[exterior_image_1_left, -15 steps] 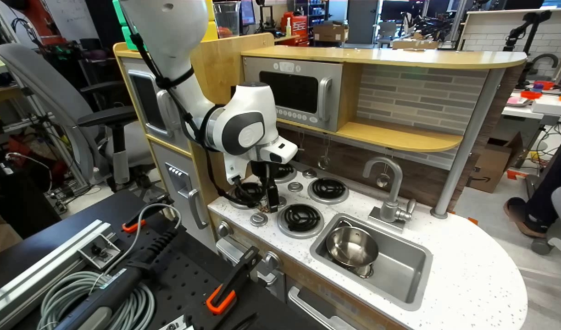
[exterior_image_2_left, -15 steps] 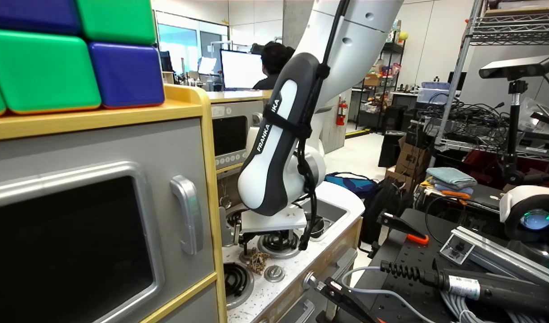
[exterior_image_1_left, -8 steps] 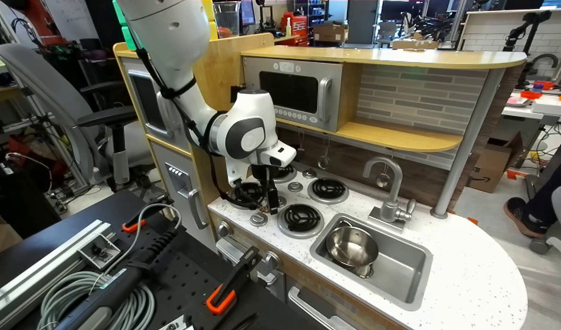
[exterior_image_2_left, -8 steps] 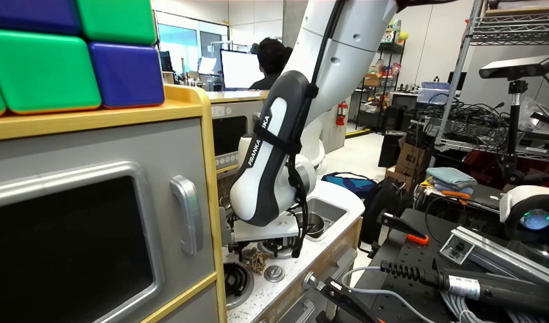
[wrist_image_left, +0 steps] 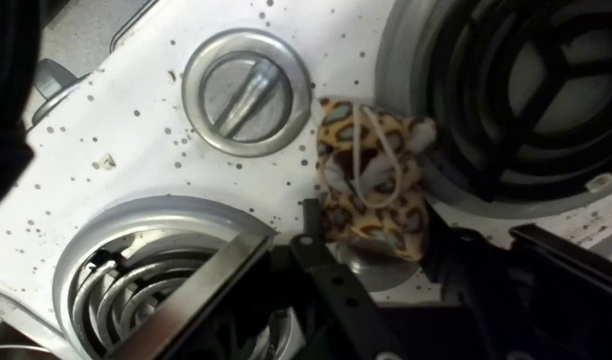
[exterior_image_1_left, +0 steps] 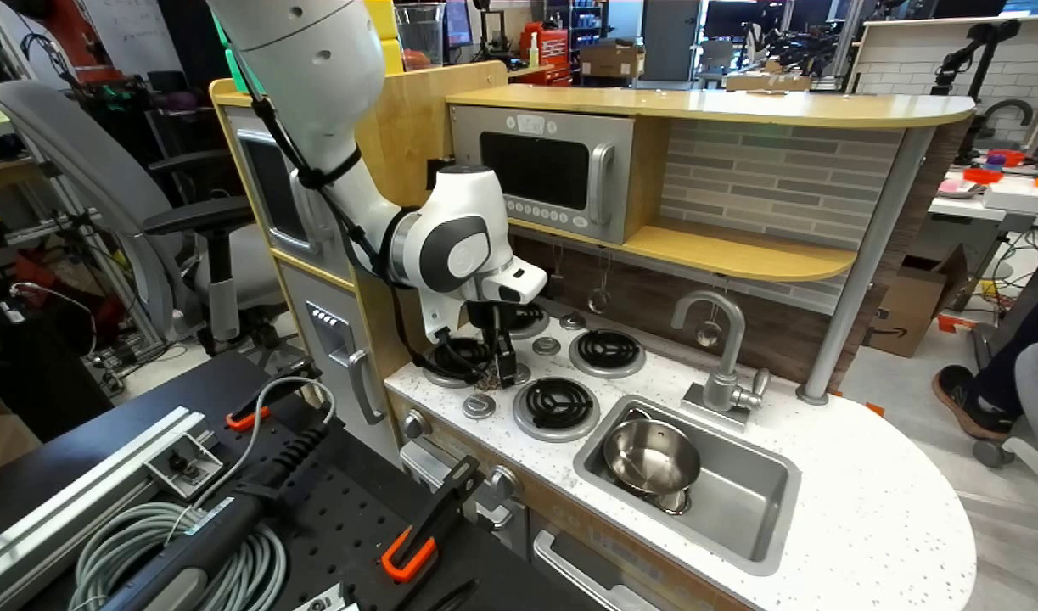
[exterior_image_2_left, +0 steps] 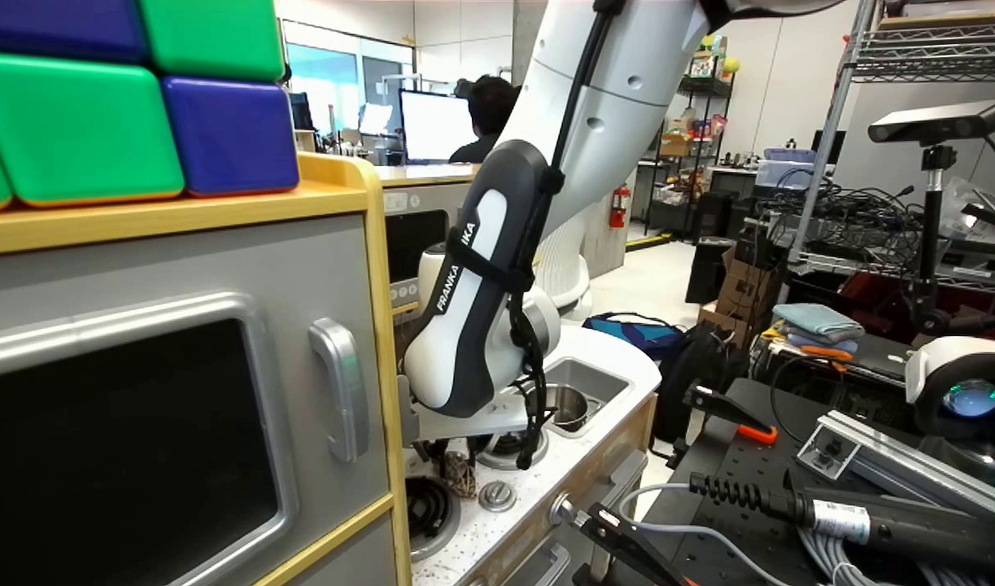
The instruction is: Pick up the plush toy from the stove and put it inside the silver pot in the sink
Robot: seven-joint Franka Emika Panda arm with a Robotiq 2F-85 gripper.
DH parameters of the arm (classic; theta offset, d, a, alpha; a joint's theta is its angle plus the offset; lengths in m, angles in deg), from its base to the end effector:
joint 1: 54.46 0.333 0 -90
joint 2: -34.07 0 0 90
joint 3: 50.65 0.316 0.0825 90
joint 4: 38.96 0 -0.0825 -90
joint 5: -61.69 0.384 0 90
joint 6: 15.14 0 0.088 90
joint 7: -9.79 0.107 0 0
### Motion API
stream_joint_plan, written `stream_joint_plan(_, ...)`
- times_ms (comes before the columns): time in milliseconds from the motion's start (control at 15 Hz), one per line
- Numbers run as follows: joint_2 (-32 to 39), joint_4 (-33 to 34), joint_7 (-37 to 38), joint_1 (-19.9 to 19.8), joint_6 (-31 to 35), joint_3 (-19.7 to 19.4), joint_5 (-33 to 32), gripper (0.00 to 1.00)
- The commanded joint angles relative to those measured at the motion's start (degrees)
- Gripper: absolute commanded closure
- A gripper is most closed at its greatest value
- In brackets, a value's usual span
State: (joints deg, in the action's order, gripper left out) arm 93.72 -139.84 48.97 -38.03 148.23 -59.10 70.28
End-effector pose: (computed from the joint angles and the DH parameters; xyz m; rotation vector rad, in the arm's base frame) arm 0.6116 0.0785 -0.0090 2.9504 -0.9302 0.1418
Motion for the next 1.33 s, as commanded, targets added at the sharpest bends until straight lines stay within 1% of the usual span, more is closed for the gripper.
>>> stream_joint_plan(0, -0.1, 2.2, 0.4, -2.5, -2.1, 1.2, 2.5, 0.87)
stream_joint_plan(67, -0.2, 2.5, 0.6, -3.1, -2.3, 1.5, 3.2, 0.94)
stream_joint_plan(133, -0.7, 2.6, 0.9, -3.9, -3.3, 1.9, 3.8, 0.98)
stream_joint_plan(200, -1.5, 2.2, 0.9, -4.7, -3.6, 2.2, 4.6, 0.95)
stream_joint_plan(267, -2.2, 2.1, 1.0, -5.7, -4.0, 2.4, 5.2, 0.98)
stream_joint_plan(333, -2.9, 1.7, 1.6, -6.1, -4.8, 1.5, 5.3, 1.00)
stream_joint_plan(400, -3.3, 1.6, 2.4, -6.0, -5.8, 0.7, 5.5, 0.99)
stream_joint_plan(467, -3.8, 1.0, 4.3, -5.2, -6.7, -1.1, 5.3, 0.98)
stream_joint_plan(533, -4.1, 0.8, 5.5, -5.5, -7.0, -1.4, 5.5, 0.99)
stream_joint_plan(667, -3.8, 0.9, 9.4, -4.8, -8.3, -3.5, 4.7, 0.98)
stream_joint_plan(933, -3.7, 1.1, 13.8, -5.2, -7.6, -10.1, 3.6, 0.98)
stream_joint_plan(1067, -2.1, 2.7, 16.4, -5.6, -8.7, -12.4, 3.3, 0.98)
stream_joint_plan(1267, 0.2, 4.1, 21.0, -5.2, -9.4, -14.9, 2.1, 0.98)
